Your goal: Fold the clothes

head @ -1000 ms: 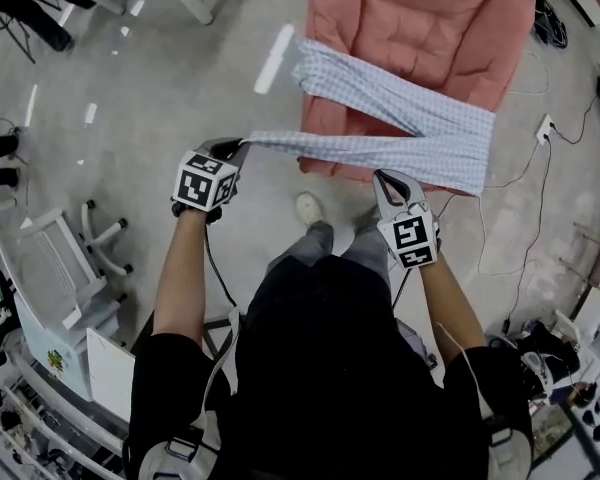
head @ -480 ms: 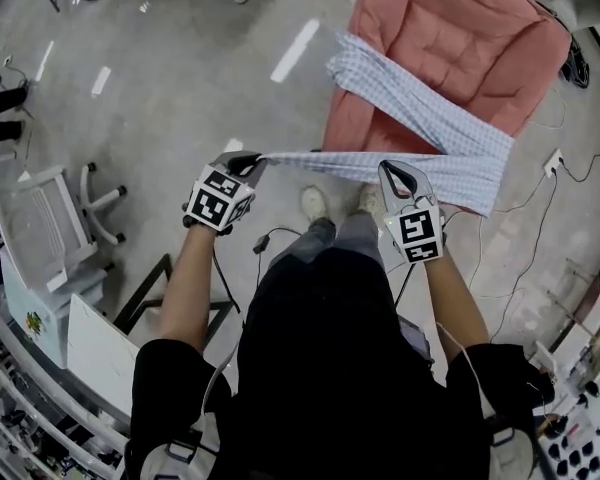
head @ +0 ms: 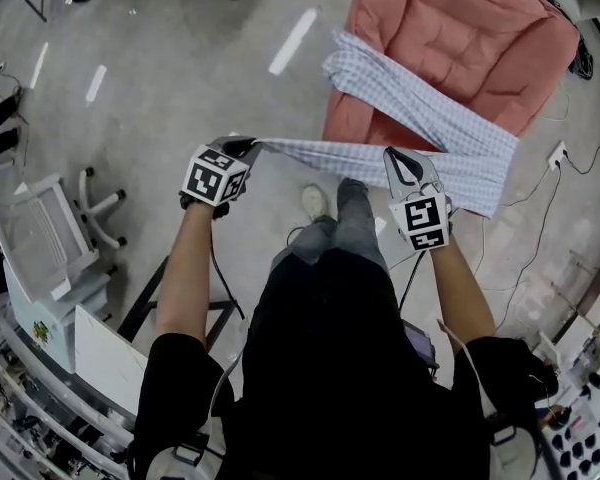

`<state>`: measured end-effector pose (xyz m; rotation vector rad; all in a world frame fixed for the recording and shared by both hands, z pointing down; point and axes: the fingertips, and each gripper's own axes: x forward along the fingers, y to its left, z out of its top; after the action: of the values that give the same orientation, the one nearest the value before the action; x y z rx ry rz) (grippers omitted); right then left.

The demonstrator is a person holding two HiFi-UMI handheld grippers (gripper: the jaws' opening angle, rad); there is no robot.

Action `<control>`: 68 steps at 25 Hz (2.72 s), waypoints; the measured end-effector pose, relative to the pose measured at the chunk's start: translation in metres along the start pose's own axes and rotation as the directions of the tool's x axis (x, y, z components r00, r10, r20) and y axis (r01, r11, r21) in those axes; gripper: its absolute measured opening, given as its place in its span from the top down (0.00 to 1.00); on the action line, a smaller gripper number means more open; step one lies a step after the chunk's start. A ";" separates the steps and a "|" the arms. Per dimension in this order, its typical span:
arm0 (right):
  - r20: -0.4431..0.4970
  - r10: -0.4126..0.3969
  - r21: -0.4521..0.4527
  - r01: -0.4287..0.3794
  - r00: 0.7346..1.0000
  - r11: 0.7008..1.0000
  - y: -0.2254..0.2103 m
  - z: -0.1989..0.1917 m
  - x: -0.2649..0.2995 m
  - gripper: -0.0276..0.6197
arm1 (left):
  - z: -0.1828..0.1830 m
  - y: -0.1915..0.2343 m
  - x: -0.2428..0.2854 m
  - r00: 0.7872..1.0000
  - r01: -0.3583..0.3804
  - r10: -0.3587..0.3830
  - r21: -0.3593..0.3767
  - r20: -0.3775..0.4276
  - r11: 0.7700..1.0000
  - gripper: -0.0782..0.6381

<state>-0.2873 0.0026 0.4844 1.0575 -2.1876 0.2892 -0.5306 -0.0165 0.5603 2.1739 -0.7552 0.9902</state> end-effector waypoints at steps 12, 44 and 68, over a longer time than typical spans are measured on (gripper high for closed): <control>-0.001 -0.017 0.031 0.017 1.000 0.999 -0.054 0.008 0.032 0.95 | 0.042 0.053 0.061 0.997 0.007 -0.010 -0.039 -0.079 0.999 0.85; -0.023 0.054 0.117 -0.051 0.998 0.992 -0.100 -0.013 0.051 0.95 | 0.082 0.058 0.123 0.989 -0.062 0.057 -0.034 -0.134 0.997 0.81; -0.164 -0.006 0.064 0.016 0.986 0.998 -0.233 -0.084 0.089 0.94 | 0.219 0.056 0.203 0.998 -0.019 0.041 0.446 -0.041 0.895 0.76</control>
<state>-0.1085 -0.1625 0.5851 1.0427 -2.0372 0.4295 -0.3610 -0.2602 0.6250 2.5170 -0.5786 1.3340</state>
